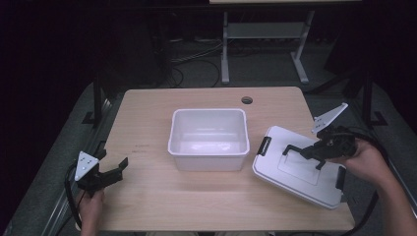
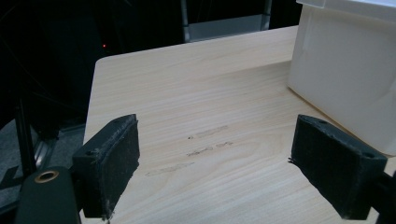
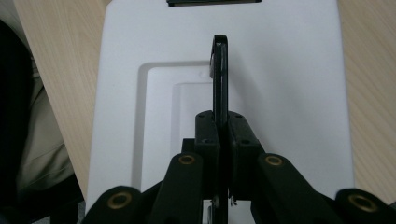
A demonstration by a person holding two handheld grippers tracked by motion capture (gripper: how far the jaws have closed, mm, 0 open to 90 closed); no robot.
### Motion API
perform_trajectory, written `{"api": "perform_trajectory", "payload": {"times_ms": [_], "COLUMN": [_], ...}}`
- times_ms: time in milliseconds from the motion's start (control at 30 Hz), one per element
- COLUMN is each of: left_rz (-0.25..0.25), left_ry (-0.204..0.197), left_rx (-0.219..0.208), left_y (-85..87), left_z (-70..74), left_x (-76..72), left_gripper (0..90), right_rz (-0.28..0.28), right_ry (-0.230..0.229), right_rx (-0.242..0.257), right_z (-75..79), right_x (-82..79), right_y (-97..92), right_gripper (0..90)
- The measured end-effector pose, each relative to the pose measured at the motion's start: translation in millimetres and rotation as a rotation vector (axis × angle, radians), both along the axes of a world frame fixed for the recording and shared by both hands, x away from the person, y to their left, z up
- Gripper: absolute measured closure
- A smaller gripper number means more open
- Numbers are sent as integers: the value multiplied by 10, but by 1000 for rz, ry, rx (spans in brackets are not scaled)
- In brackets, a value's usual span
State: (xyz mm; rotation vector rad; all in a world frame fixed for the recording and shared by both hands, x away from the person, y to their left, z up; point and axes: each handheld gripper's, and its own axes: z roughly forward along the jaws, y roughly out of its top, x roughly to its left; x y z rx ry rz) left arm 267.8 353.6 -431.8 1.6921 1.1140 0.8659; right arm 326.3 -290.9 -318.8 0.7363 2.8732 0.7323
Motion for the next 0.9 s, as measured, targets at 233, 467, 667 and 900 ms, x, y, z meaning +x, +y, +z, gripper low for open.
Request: {"api": "perform_trajectory", "payload": {"times_ms": [233,467,667,900], "left_rz": [0,1,1,6], "left_ry": [-2,-3,-2,-4], "left_rx": [-1,-1,3,-2], "left_y": [0,-4,0,18], "left_z": [-3,-2,-2,-1], "left_x": [4,5,5,2], "left_gripper": [147,147,147,147], "right_rz": [6,17,29,43], "right_ry": [-13,-29,-34,-48], "right_rx": [-8,-8,-3,-6], "right_z": [135,287,400,551], "right_x": [-27,-49,-47,-43], "right_y": [-14,-12,17,64], "right_gripper": [844,845,845,845]}}
